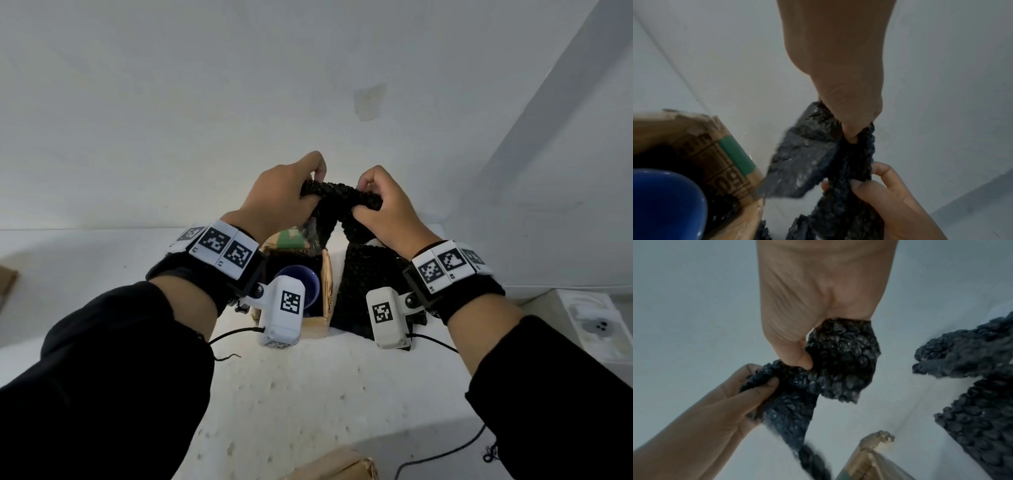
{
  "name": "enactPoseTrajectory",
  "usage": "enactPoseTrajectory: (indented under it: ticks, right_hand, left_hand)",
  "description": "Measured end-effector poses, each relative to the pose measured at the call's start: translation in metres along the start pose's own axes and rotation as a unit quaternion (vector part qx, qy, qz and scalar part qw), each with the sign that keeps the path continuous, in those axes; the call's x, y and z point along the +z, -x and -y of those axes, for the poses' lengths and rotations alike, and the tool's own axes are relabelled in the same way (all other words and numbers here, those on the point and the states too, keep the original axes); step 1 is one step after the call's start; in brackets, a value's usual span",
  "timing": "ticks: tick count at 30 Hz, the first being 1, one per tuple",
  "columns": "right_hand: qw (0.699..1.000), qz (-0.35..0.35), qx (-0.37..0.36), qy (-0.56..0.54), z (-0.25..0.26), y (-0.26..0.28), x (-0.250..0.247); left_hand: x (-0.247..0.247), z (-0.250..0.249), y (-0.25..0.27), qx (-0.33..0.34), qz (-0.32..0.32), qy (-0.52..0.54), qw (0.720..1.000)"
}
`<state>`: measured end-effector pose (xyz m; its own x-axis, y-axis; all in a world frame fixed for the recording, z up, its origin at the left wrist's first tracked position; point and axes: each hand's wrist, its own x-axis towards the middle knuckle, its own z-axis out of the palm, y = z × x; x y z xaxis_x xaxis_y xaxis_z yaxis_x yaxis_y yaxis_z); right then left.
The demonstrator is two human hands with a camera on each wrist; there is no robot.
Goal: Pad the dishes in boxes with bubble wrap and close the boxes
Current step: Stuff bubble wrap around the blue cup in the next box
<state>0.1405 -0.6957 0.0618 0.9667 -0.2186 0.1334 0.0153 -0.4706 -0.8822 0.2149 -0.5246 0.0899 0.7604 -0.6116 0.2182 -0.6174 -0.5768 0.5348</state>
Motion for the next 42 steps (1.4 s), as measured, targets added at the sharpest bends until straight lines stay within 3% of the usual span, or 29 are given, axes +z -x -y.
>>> enactPoseTrajectory:
  ticks: [4,9,15,19,22,25,27,29,33,36,42]
  right_hand:
    - [1.0,0.005,-0.011,-0.013,0.014,0.002,0.013]
    - [0.983,0.073,-0.065,0.157,0.016,0.01,0.03]
    - [0.889,0.221,-0.083,0.393,0.019,0.03,0.039]
    - [0.838,0.238,-0.112,0.477,0.022,0.042,0.046]
    - [0.818,0.229,-0.158,0.504,0.026,0.048,0.053]
    - [0.797,0.238,-0.178,0.527,0.027,0.056,0.065]
    - [0.782,0.249,-0.174,0.544,0.027,0.062,0.072]
    - [0.768,0.262,-0.161,0.562,0.027,0.065,0.076]
    - [0.734,0.305,-0.114,0.596,0.025,0.065,0.081]
    - [0.712,0.334,-0.1,0.61,0.028,0.067,0.084]
    - [0.699,0.362,-0.063,0.614,0.022,0.069,0.092]
  left_hand:
    - [-0.012,0.008,0.026,-0.014,0.054,0.004,0.998]
    - [-0.019,0.022,0.057,-0.043,0.134,-0.009,0.99]
    - [-0.008,0.024,0.085,-0.027,0.263,-0.079,0.961]
    - [0.01,0.022,0.099,0.02,0.304,-0.16,0.939]
    - [0.023,0.018,0.108,0.038,0.304,-0.137,0.942]
    - [0.03,0.013,0.114,0.004,0.316,-0.125,0.941]
    - [0.028,0.012,0.117,-0.087,0.308,-0.015,0.947]
    - [0.025,0.017,0.119,-0.16,0.252,0.125,0.946]
    - [0.025,0.029,0.123,-0.167,0.096,0.29,0.937]
    - [0.026,0.035,0.124,-0.181,0.025,0.369,0.911]
    - [0.032,0.046,0.133,-0.223,0.067,0.444,0.865]
